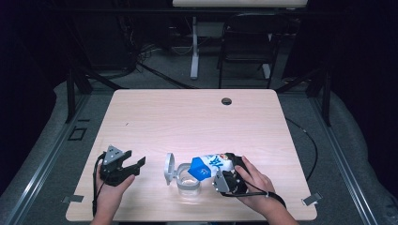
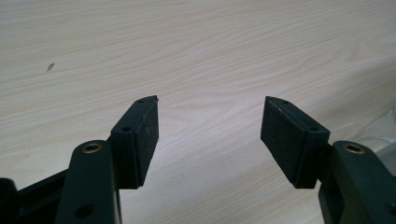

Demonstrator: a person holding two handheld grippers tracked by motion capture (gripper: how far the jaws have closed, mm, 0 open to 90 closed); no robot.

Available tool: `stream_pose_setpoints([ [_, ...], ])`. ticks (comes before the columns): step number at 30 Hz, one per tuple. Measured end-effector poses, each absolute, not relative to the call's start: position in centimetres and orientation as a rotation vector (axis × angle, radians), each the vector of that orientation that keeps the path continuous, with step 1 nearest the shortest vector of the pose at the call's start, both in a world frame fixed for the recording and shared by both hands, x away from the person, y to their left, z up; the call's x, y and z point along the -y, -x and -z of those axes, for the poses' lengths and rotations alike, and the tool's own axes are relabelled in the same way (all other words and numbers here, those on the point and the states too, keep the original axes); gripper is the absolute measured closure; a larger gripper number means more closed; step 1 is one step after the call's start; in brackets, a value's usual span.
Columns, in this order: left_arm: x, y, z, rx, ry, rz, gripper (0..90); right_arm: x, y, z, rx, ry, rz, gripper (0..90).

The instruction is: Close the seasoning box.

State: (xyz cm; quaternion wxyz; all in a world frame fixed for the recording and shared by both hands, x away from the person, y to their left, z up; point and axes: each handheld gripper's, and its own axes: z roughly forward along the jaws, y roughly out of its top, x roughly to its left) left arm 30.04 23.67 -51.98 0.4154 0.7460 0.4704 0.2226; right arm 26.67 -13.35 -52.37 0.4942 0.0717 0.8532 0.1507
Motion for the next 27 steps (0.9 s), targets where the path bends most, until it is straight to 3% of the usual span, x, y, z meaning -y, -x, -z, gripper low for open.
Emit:
stream_pose_setpoints([
  [27, -23.75, -30.01, 51.88, -1.181, -1.871, -0.56, 37.4, 12.81, -26.37, 52.16, -2.041, -0.029, -0.236, 45.0],
])
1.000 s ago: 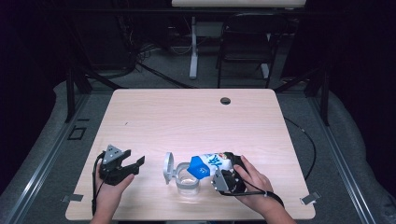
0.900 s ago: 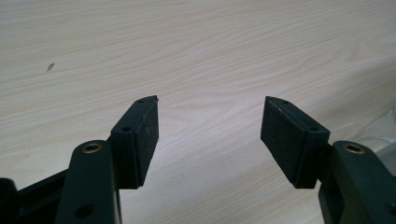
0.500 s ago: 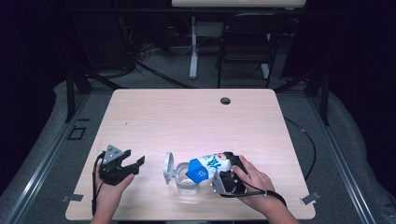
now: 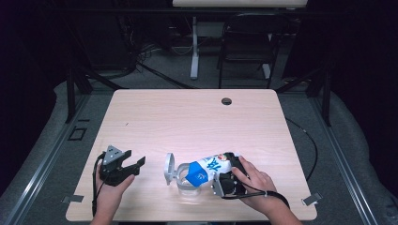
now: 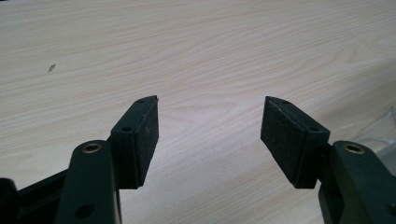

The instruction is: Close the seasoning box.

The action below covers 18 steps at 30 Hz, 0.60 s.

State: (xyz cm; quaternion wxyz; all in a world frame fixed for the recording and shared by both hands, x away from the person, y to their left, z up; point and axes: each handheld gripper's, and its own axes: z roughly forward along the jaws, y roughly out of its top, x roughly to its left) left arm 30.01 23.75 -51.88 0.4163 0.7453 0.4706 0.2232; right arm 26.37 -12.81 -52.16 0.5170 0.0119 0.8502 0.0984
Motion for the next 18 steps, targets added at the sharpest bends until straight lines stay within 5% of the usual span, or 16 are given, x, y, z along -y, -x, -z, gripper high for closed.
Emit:
stream_pose_setpoints([
  [18, -23.8, -30.01, 51.85, -1.183, -1.869, -0.558, 37.4, 12.52, -26.32, 52.23, -2.025, 0.018, -0.202, 45.2],
])
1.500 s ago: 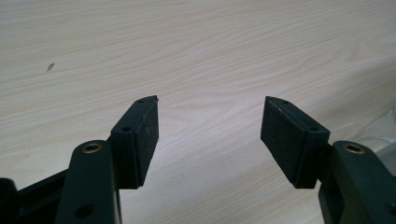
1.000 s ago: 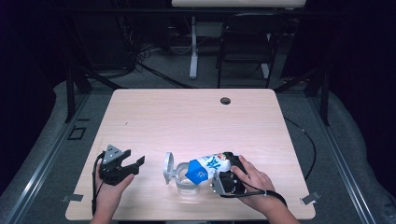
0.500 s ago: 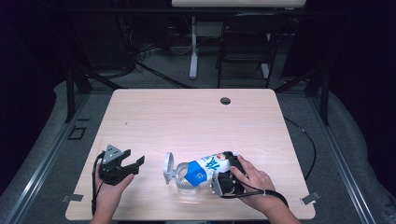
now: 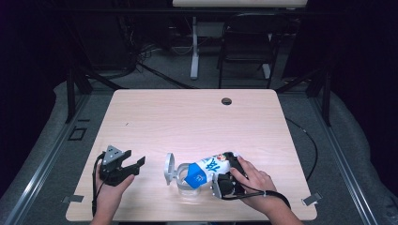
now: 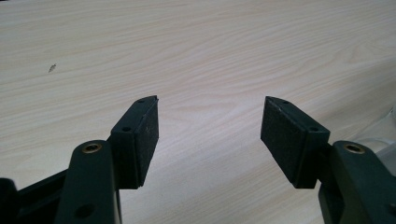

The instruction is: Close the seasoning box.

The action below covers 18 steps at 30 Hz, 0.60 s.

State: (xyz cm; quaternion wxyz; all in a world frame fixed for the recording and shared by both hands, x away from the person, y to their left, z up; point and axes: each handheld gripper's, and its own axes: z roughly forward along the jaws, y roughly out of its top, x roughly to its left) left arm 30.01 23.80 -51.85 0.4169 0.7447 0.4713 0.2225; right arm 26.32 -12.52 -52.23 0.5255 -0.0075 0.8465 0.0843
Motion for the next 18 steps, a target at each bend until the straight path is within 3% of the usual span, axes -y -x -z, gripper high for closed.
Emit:
stream_pose_setpoints([
  [18, -23.8, -30.01, 51.88, -1.184, -1.867, -0.558, 37.4, 12.2, -26.26, 51.81, -2.015, 0.059, -0.141, 45.3],
])
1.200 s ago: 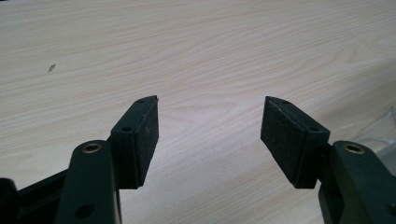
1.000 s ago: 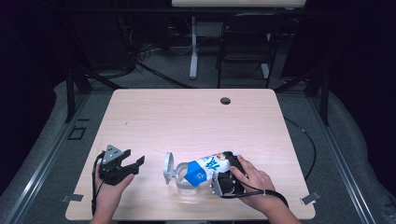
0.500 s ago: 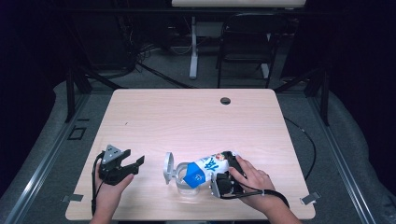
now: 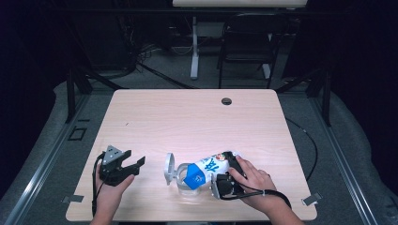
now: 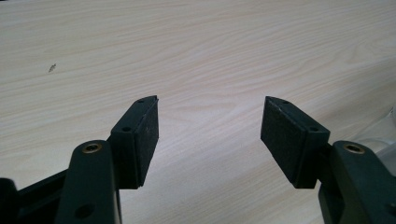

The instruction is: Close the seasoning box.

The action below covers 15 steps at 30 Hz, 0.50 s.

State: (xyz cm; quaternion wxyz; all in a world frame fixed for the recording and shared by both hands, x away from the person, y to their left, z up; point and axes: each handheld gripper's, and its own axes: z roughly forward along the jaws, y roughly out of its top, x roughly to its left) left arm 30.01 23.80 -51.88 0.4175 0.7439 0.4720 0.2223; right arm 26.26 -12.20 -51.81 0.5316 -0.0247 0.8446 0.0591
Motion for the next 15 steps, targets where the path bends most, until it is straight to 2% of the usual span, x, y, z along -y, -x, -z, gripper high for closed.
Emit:
stream_pose_setpoints([
  [15, -23.79, -30.03, 51.93, -1.187, -1.866, -0.556, 37.4, 12.08, -26.42, 51.81, -2.009, 0.078, -0.105, 45.4],
])
